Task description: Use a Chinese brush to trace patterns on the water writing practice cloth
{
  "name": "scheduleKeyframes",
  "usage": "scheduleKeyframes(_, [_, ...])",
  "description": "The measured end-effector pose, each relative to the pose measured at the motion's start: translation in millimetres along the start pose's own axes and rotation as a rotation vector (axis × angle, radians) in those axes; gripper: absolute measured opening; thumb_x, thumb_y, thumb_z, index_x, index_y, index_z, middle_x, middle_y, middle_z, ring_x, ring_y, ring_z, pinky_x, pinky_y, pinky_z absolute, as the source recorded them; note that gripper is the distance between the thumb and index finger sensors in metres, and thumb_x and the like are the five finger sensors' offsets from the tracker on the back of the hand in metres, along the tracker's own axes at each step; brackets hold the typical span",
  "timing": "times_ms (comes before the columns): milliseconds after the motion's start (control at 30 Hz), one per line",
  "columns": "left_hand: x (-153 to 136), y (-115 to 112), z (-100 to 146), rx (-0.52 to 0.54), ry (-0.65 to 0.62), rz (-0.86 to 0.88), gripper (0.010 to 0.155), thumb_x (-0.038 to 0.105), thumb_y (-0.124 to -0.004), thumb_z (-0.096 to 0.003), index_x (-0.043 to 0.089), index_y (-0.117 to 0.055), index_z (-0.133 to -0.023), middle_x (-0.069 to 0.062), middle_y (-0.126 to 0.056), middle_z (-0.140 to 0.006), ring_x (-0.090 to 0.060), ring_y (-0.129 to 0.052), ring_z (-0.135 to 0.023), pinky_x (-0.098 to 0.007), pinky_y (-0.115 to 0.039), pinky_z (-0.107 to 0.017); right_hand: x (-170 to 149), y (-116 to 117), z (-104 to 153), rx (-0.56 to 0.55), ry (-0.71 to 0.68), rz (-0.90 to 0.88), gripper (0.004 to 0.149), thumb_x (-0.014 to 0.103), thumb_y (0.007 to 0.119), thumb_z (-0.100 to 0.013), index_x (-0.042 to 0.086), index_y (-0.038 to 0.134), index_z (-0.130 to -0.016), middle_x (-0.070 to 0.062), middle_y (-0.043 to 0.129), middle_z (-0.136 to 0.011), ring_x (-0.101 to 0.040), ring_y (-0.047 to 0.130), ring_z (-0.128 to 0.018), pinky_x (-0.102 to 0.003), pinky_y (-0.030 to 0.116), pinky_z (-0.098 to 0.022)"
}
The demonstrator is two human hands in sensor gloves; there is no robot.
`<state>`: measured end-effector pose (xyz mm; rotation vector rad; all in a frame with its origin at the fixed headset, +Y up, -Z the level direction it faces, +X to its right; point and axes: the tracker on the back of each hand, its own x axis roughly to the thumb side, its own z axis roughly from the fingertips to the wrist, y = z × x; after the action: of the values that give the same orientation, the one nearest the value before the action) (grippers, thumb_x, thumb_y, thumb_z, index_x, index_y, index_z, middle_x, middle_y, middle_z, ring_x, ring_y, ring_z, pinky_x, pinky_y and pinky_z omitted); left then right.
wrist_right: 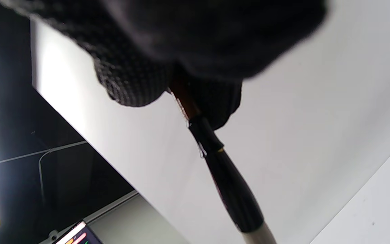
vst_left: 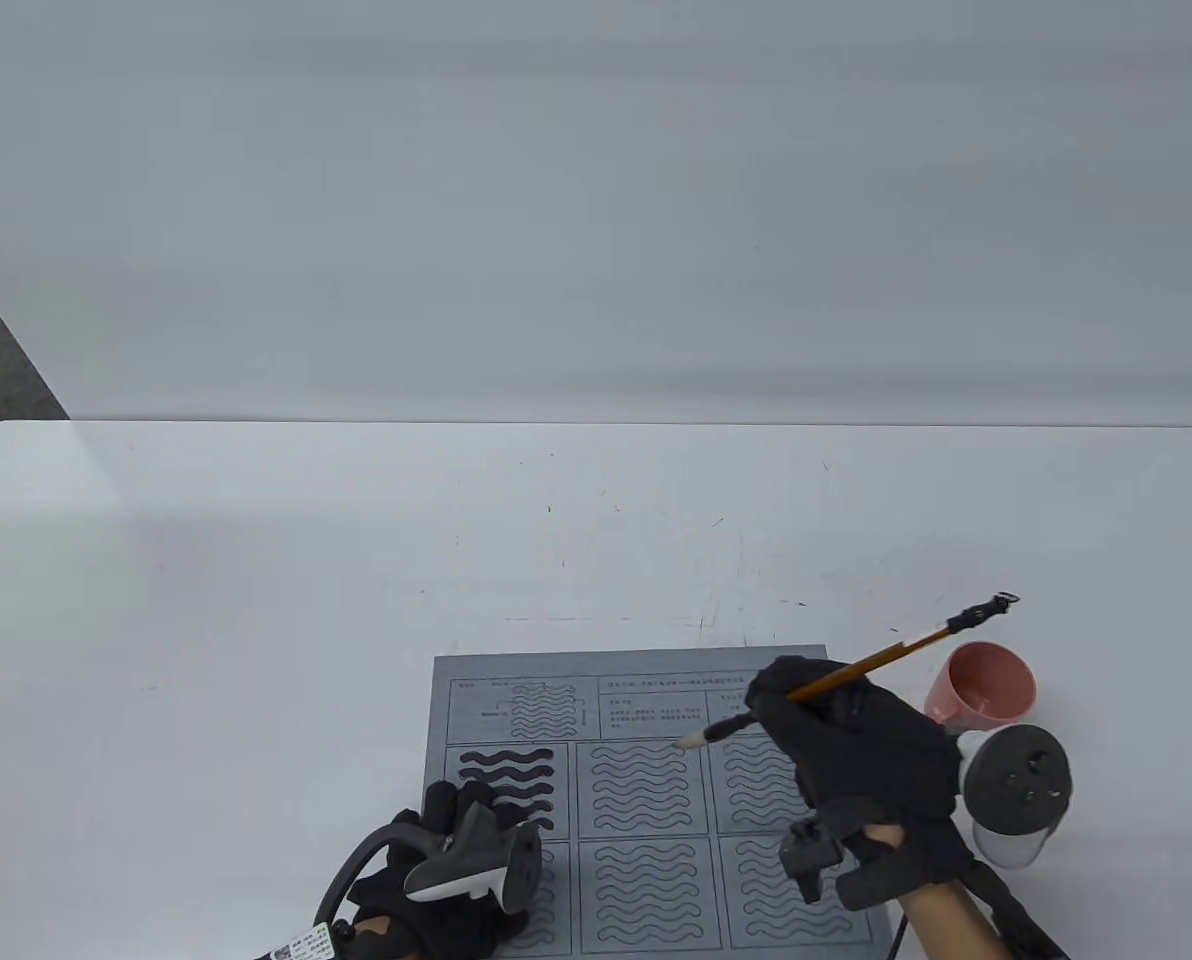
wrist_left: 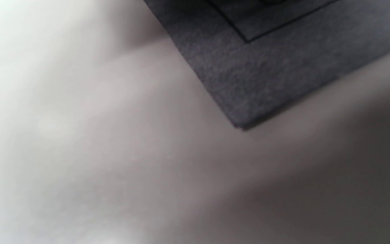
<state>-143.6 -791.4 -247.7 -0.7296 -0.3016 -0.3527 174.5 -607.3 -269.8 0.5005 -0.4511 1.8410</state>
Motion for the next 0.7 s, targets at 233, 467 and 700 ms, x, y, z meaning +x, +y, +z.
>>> scheduleKeyframes(233, [3.5, -2.2, 0.9, 0.003, -0.009, -0.008, 0.090, 0.063, -0.035, -0.0360, 0.030, 0.028, -0.091, -0.015, 0.029, -0.102, -0.051, 0.014, -0.102, -0.071, -0.016, -0.077, -16.5, 69.0, 19.8, 0.101, -0.168, 0.264, 0.040, 0.031, 0.097, -0.041, 0.006, 0.090, -0.070, -0.016, 0.107, -0.063, -0.007, 0.095, 0.001, -0.030, 0.080, 0.013])
scheduleKeyframes(467, [9.0, -3.0, 2.4, 0.015, -0.033, -0.016, 0.090, 0.063, -0.035, -0.0366, 0.030, 0.028, -0.092, -0.016, 0.029, -0.102, -0.053, 0.014, -0.101, -0.071, -0.015, -0.077, -49.3, 65.6, 22.6, 0.072, -0.038, 0.195, 0.039, 0.029, 0.095, -0.042, 0.005, 0.089, -0.072, -0.018, 0.106, -0.064, -0.007, 0.095, 0.001, -0.030, 0.080, 0.013])
scheduleKeyframes(700, [10.6, -4.5, 1.9, 0.009, -0.043, -0.019, 0.090, 0.063, -0.033, -0.0361, 0.030, 0.030, -0.091, -0.016, 0.031, -0.101, -0.052, 0.016, -0.100, -0.071, -0.013, -0.076, -64.4, 66.5, 20.7, 0.003, 0.054, 0.103, 0.036, 0.026, 0.095, -0.042, 0.006, 0.090, -0.072, -0.019, 0.106, -0.064, -0.006, 0.093, 0.003, -0.030, 0.080, 0.015])
